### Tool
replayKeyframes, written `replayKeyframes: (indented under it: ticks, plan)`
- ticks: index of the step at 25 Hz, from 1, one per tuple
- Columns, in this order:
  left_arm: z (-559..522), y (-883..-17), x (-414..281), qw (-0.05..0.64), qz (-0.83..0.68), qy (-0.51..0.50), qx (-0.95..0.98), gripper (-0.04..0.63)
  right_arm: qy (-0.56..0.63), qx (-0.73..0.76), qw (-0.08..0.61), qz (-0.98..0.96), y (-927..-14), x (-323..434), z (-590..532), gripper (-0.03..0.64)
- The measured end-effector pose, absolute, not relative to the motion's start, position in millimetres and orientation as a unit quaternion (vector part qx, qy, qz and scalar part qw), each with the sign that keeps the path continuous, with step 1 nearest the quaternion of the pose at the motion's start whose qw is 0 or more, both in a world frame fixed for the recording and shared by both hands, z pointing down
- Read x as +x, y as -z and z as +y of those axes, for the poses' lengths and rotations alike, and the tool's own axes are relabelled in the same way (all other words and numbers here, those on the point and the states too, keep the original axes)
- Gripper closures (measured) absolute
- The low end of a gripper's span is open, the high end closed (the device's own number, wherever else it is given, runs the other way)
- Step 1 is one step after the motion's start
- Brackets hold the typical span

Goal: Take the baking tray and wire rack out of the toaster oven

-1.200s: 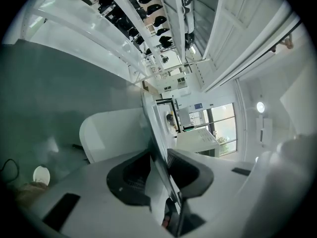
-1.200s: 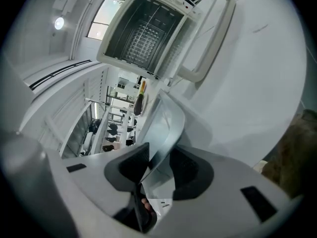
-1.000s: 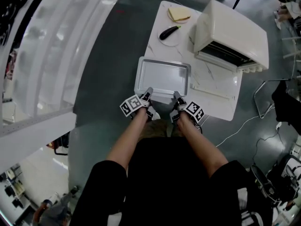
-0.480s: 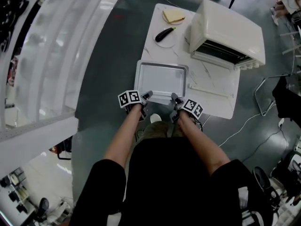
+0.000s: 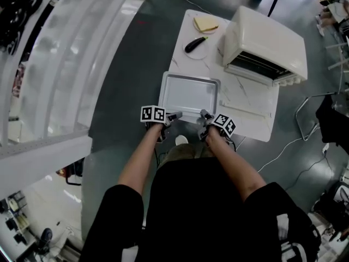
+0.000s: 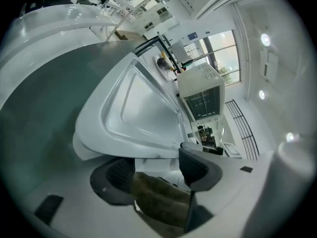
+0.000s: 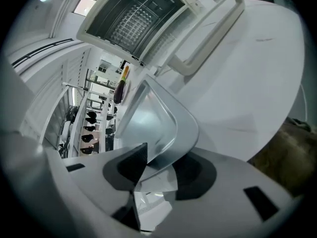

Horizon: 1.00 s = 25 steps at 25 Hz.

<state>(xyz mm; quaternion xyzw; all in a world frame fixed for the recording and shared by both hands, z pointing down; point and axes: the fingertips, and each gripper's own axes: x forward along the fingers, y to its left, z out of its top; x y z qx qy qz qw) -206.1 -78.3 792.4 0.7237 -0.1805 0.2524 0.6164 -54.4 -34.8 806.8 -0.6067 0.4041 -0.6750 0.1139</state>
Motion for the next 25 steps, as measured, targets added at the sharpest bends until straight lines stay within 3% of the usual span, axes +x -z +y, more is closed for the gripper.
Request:
replayKeyframes:
  ticks: [4, 7, 11, 15, 20, 25]
  plan:
    - [-76, -792, -217, 0.597, -0.192, -0.275, 0.729, 0.327, 0.68, -0.604, 0.11, 0.401, -807, -55, -33, 0.448]
    - [-81, -796, -226, 0.581, -0.221, -0.28, 0.732, 0.413, 0.681, -0.601, 0.101, 0.405, -806, -58, -35, 0.446]
    - [-79, -800, -230, 0.608, -0.243, -0.254, 0.712, 0.437, 0.694, -0.588, 0.074, 0.408, -806, -63, -36, 0.435]
    - [-86, -800, -236, 0.636, -0.278, -0.211, 0.688, 0.443, 0.703, -0.59, 0.021, 0.397, -799, -66, -29, 0.36]
    - [-81, -805, -243, 0.645, -0.284, -0.202, 0.68, 0.442, 0.691, -0.594, -0.019, 0.411, -797, -63, -19, 0.354]
    - [-77, -798, -248, 0.642, -0.282, -0.197, 0.685, 0.442, 0.675, -0.592, 0.003, 0.441, -786, -55, -16, 0.354]
